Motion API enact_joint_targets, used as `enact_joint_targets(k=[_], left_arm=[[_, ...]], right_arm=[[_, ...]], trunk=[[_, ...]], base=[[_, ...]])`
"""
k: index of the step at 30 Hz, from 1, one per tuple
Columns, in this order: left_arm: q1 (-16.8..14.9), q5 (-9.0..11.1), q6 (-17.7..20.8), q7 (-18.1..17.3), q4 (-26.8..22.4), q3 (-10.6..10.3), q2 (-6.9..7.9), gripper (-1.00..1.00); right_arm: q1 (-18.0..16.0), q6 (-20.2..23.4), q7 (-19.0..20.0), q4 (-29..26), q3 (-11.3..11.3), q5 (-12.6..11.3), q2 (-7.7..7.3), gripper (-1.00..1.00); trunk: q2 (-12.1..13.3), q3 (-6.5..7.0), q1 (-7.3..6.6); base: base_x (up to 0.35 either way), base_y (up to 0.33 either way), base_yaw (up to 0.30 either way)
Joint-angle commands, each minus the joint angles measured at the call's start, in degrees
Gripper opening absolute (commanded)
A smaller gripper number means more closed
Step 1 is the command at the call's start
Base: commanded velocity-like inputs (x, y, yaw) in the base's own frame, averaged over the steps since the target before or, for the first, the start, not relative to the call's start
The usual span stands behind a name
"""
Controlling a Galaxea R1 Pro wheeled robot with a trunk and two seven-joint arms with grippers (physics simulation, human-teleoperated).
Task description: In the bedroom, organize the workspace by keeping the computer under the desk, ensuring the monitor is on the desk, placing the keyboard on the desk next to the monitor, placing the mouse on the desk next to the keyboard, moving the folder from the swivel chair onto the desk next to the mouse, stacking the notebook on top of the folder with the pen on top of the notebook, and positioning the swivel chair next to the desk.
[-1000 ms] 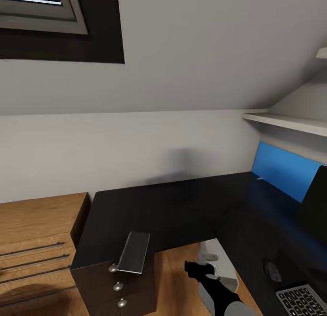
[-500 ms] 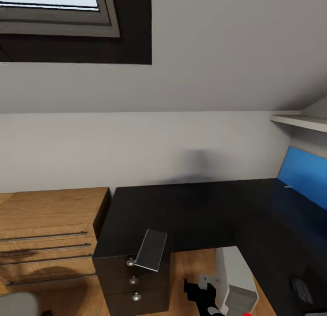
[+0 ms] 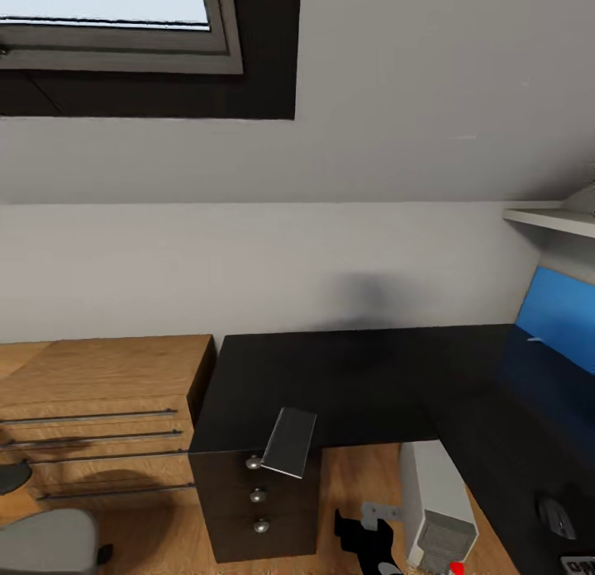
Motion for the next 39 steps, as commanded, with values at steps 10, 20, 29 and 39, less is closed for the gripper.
enact_joint_targets(k=[10,20,29,39], left_arm=[[0.01,0.53,0.19,0.44,-0.15,-0.15,0.12,1.0],[0.01,0.6,0.19,0.44,-0.15,-0.15,0.04,1.0],[0.01,0.61,0.19,0.44,-0.15,-0.15,0.04,1.0],[0.01,0.62,0.19,0.44,-0.15,-0.15,0.11,1.0]], right_arm=[[0.01,-0.54,-0.06,0.18,-0.37,0.12,0.02,1.0],[0.02,-1.87,-0.11,0.21,-0.39,0.21,0.02,1.0],[0.02,-1.87,-0.09,0.21,-0.31,0.21,0.02,1.0],[0.02,-1.87,-0.06,0.21,-0.33,0.27,0.02,1.0]], trunk=[[-0.07,-0.07,-0.01],[-0.07,-0.58,-0.01],[-0.07,-1.31,-0.01],[-0.07,-2.17,-0.01]], base=[[-0.264,0.202,0.013],[-0.007,0.005,0.207],[0.0,0.0,0.105],[-0.157,0.166,0.025]])
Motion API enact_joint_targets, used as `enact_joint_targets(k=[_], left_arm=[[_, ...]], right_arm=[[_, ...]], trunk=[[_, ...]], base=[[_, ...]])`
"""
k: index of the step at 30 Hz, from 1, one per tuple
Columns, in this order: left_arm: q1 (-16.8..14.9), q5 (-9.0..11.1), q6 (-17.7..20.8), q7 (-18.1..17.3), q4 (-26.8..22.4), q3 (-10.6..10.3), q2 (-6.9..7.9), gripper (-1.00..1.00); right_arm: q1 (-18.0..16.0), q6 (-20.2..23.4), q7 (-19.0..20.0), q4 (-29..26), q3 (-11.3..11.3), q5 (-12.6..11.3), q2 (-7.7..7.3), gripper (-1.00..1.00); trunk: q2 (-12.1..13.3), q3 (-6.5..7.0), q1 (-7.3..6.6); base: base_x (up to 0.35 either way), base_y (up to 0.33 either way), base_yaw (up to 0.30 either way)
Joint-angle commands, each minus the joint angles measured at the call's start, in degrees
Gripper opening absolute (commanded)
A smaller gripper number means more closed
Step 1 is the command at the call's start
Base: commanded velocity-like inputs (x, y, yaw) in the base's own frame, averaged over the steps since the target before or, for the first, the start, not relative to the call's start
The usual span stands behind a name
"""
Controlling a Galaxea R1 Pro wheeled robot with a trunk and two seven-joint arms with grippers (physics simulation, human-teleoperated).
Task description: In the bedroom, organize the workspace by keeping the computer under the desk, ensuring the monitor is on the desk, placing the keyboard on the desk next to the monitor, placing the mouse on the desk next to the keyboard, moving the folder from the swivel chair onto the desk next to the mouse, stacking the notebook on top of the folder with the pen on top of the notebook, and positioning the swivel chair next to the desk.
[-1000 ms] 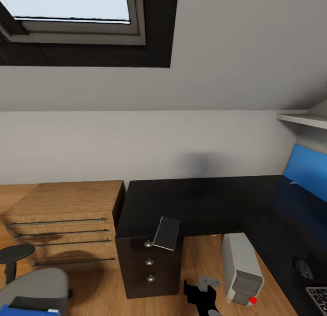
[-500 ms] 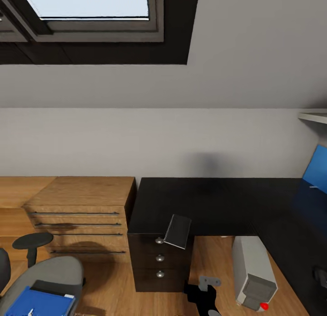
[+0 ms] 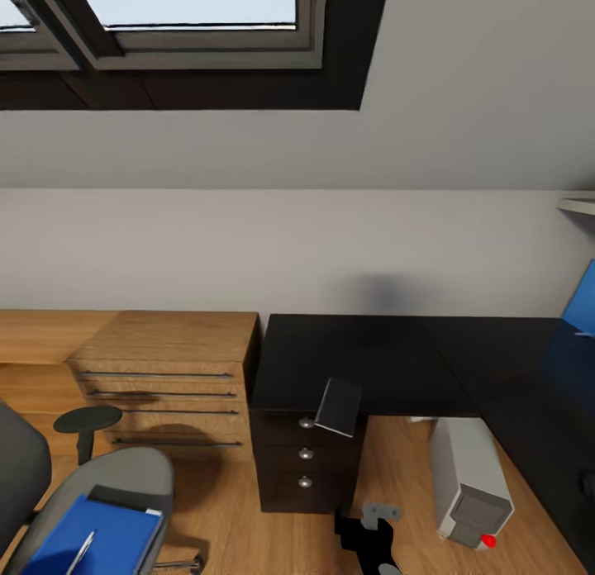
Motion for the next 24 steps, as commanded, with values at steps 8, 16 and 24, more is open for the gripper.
enact_joint_targets(k=[8,16,24], left_arm=[[0.01,0.53,0.16,0.44,-0.14,-0.17,-0.01,1.0],[0.01,0.54,0.18,0.44,-0.05,-0.17,-0.03,1.0],[0.01,0.54,0.18,0.44,-0.05,-0.17,-0.03,1.0]], right_arm=[[-0.07,-0.27,-0.18,0.13,-0.37,0.4,0.02,1.0],[-0.07,-0.27,-0.18,0.13,-0.45,0.42,0.02,1.0],[-0.05,-0.32,-0.18,0.13,-0.43,0.42,0.02,1.0]], trunk=[[-0.07,-0.78,0.0],[-0.07,-1.13,0.0],[-0.07,-1.14,0.0]], base=[[-0.047,0.307,0.001],[-0.001,0.137,0.0],[0.0,0.001,0.001]])
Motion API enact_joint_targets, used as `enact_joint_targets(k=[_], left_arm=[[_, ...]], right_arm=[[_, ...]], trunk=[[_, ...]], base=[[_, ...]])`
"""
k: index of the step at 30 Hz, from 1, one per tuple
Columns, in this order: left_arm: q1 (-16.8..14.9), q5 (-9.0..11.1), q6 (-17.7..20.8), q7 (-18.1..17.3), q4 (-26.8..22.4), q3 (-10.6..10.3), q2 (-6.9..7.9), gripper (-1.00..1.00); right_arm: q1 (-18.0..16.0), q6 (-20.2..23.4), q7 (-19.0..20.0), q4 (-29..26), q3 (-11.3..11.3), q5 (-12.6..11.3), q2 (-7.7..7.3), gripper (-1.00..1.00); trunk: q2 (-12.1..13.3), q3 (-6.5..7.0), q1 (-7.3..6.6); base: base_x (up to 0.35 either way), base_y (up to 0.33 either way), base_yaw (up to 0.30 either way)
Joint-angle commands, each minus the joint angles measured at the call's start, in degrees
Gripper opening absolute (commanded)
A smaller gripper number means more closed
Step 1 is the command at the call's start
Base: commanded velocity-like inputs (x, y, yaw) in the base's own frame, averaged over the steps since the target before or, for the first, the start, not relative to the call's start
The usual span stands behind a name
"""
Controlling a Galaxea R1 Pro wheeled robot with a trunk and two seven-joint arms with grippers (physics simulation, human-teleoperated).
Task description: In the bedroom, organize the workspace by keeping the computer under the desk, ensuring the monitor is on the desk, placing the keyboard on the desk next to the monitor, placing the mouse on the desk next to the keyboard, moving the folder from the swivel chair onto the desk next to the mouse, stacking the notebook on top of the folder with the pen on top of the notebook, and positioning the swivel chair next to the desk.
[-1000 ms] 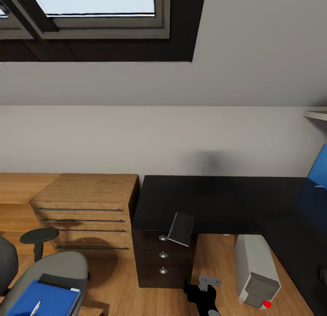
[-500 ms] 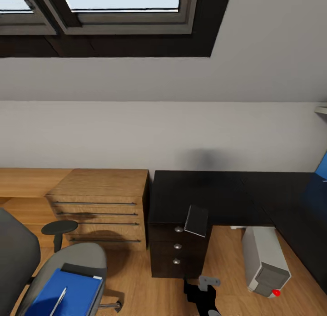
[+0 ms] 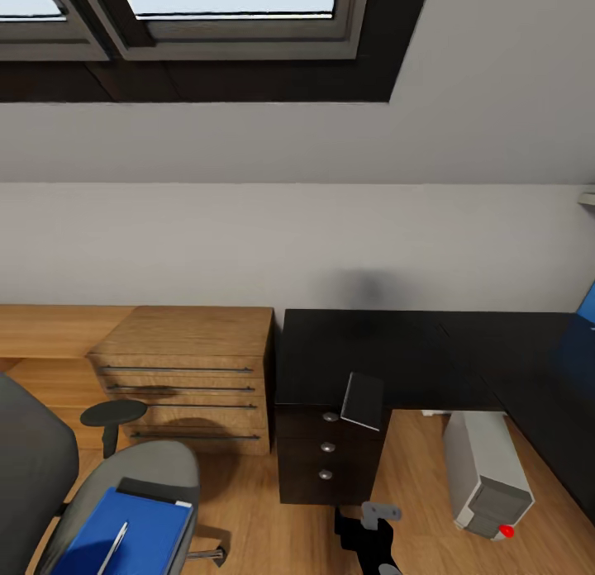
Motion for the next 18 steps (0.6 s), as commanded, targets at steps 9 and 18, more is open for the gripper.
enact_joint_targets(k=[9,18], left_arm=[[0.01,0.53,0.2,0.45,-0.16,-0.14,0.03,1.0],[0.01,0.53,0.2,0.45,-0.11,-0.14,0.03,1.0]], right_arm=[[0.15,-0.31,-0.16,0.13,-0.34,0.32,0.01,1.0],[0.26,-0.31,-0.16,0.13,-0.35,0.34,0.01,1.0]], trunk=[[-0.05,-0.07,0.01],[-0.05,-0.07,0.01]], base=[[0.0,0.0,0.113],[0.0,0.0,0.258]])
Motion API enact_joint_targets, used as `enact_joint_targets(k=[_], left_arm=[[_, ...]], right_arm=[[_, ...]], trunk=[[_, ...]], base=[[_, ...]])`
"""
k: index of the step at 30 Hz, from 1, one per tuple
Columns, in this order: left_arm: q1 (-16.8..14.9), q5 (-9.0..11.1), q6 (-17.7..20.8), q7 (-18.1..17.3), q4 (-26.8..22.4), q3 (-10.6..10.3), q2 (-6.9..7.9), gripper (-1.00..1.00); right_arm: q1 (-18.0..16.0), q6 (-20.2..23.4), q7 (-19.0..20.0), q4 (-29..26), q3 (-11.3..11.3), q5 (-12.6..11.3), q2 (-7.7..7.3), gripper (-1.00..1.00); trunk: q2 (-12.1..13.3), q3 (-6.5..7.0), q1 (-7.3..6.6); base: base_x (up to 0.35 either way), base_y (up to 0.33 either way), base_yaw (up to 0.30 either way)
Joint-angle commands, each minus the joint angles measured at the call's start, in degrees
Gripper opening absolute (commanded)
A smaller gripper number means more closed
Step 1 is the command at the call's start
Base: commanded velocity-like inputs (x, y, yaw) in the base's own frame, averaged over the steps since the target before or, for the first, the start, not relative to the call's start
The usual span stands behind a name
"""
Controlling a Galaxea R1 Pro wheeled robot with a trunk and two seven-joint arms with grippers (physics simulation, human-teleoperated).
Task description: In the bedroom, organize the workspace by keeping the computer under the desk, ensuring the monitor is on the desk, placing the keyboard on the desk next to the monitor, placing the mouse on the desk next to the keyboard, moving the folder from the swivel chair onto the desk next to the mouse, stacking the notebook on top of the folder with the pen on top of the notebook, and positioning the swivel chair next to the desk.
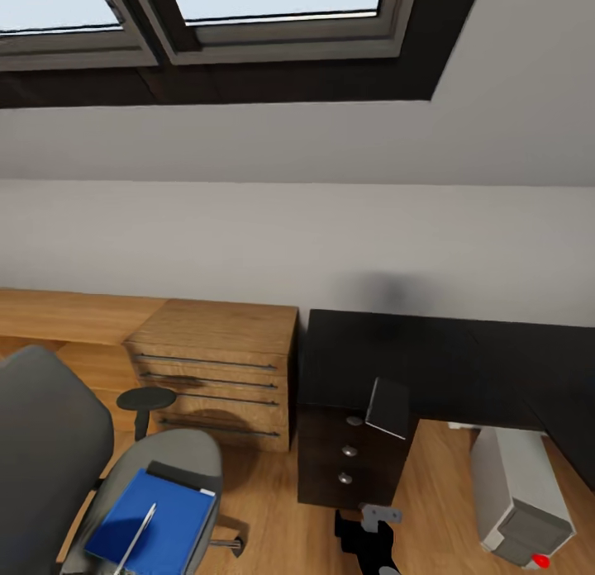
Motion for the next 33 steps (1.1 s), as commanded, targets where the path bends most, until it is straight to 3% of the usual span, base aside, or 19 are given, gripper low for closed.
enact_joint_targets(k=[1,28,33], left_arm=[[0.02,0.52,0.2,0.45,-0.15,-0.13,0.03,1.0],[0.02,0.44,0.13,0.45,0.58,-0.13,0.04,1.0],[0.02,0.52,-3.92,0.45,1.56,-0.13,0.03,1.0]], right_arm=[[-0.07,-0.27,-0.13,0.13,-0.38,0.33,0.01,1.0],[0.0,-0.27,-0.13,0.13,-0.36,0.49,0.01,1.0],[0.01,-0.27,-0.13,0.13,-0.36,0.49,0.01,1.0]], trunk=[[-0.06,-0.06,0.01],[-0.06,-0.13,0.01],[-0.06,-0.23,0.01]], base=[[0.0,0.0,0.273],[0.0,0.022,0.277],[0.0,0.174,0.204]])
